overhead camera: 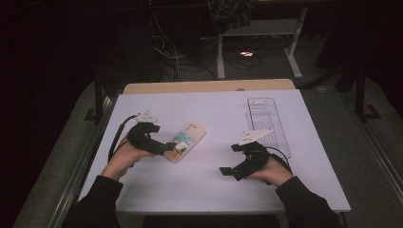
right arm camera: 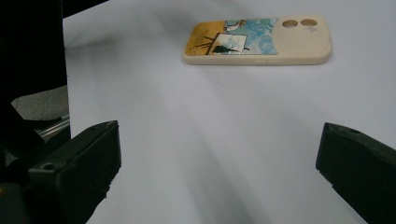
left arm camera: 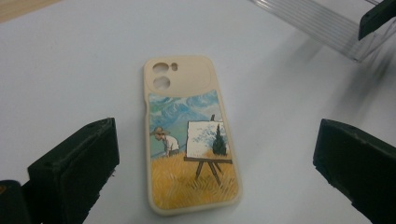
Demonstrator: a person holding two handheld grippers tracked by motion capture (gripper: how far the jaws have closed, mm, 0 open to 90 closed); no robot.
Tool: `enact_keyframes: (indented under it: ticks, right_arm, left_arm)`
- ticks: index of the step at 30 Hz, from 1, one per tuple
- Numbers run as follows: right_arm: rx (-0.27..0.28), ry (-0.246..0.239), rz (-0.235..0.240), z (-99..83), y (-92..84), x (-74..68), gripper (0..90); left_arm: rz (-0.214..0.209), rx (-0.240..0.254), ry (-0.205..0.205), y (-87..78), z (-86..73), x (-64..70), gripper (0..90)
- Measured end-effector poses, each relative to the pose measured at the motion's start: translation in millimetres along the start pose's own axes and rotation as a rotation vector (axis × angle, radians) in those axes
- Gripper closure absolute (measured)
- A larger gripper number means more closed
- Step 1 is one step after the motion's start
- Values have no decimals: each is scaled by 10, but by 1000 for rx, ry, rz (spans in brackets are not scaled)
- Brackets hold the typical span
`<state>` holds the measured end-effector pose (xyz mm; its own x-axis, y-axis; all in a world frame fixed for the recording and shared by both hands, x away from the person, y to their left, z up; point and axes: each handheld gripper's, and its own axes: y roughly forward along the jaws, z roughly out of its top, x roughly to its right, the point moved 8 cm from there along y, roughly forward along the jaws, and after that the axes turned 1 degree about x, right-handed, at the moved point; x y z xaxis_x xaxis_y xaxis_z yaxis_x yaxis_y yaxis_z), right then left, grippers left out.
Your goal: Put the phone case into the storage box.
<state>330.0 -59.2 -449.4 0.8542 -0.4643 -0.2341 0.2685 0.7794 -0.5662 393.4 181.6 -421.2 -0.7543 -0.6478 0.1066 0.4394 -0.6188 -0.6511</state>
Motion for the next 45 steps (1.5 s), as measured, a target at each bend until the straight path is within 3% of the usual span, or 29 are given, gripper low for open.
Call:
enact_keyframes:
  ticks: [5,11,12,13,21,22,24,29,31,32,33,35,37,38,45]
  right_arm:
    - [1,0,0,0,-1,0,0]
    - [1,0,-1,-1,0,3,0]
    - [1,-1,-2,-1,0,3,0]
    - [1,-1,-1,0,-1,3,0]
    - [4,3,-2,1,-2,3,0]
    - [4,3,-2,0,-2,3,0]
    - [4,4,-1,1,-4,4,0]
    - [6,5,0,3,-4,6,0]
    - [7,6,0,3,-5,6,0]
    - [6,7,0,3,-4,5,0]
    - [6,5,-1,2,-2,4,0]
    - [5,0,0,2,-1,7,0]
    - [5,0,0,2,-1,7,0]
    - [5,0,0,2,-1,6,0]
    - [2,-1,1,0,1,4,0]
  left_arm:
    - [6,16,-14,30,81,-16,0]
    - [16,22,6,69,200,-58,0]
    - [16,40,-5,91,230,-57,0]
    - [17,23,1,92,230,-68,0]
    - [30,35,-9,192,334,-120,1]
    - [34,31,7,201,352,-143,1]
    - [34,47,-18,226,387,-145,1]
    - [50,52,-18,296,443,-195,0]
    - [59,44,1,313,452,-222,0]
    - [61,59,-21,330,465,-214,0]
    - [67,49,-3,326,463,-237,0]
    - [74,50,-30,340,455,-240,0]
    - [83,37,-14,332,442,-279,0]
    - [86,42,-39,336,439,-273,0]
    - [91,45,-30,316,436,-293,0]
